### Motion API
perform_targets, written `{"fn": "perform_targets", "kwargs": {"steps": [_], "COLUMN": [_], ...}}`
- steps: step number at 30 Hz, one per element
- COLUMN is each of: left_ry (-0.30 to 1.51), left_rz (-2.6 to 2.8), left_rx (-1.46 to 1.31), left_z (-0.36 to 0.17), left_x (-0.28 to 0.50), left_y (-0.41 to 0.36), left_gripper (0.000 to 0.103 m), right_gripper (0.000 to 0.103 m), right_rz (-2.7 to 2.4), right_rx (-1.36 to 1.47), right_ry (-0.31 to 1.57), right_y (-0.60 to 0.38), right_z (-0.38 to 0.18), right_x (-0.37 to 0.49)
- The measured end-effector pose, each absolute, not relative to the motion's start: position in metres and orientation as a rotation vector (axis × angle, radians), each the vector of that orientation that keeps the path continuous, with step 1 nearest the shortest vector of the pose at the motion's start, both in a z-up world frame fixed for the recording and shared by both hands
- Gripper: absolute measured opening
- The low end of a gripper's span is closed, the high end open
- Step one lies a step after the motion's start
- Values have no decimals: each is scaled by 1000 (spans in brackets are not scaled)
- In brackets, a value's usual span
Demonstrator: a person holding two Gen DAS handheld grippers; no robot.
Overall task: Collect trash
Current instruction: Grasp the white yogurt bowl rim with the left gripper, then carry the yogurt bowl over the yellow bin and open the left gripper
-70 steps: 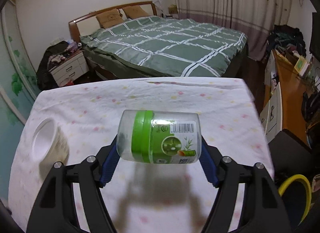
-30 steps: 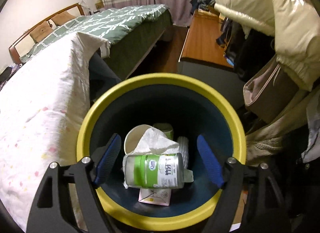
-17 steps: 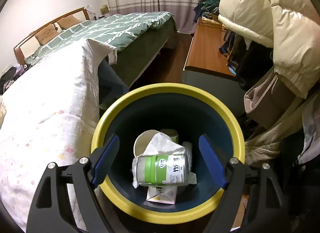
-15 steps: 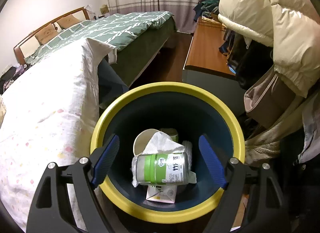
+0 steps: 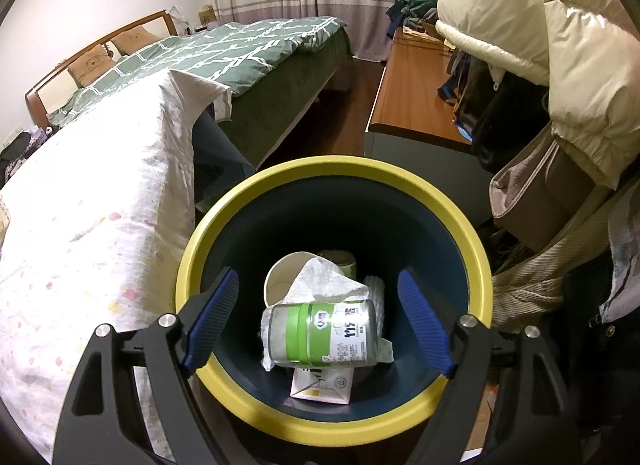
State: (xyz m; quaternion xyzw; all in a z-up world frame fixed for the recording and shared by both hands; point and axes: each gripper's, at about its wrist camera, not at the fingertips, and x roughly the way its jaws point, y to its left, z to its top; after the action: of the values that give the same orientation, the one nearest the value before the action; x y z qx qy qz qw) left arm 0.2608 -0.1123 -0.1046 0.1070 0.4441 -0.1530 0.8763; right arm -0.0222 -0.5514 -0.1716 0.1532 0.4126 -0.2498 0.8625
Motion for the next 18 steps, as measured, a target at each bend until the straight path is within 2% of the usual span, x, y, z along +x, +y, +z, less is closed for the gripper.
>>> {"fn": "perform_targets", "kwargs": {"steps": [1, 4, 12, 18], "left_ry": [928, 927, 851, 806], "left_rz": [-319, -323, -352, -536], "left_rx": [228, 239, 276, 309], "left_z": [-106, -109, -91, -66], "left_x": [261, 262, 236, 180], "left_y": [-113, -116, -137, -191], "left_gripper": [24, 10, 6, 6], "right_gripper": [78, 78, 78, 78], "right_rz": [-523, -520, -512, -526], "right_rx": [323, 326, 313, 288], "right_ry": [866, 870, 844, 803], "right_y": [-552, -551, -546, -541], "right_z": [-172, -174, -163, -145], "right_x": [-22, -23, -37, -61]}}
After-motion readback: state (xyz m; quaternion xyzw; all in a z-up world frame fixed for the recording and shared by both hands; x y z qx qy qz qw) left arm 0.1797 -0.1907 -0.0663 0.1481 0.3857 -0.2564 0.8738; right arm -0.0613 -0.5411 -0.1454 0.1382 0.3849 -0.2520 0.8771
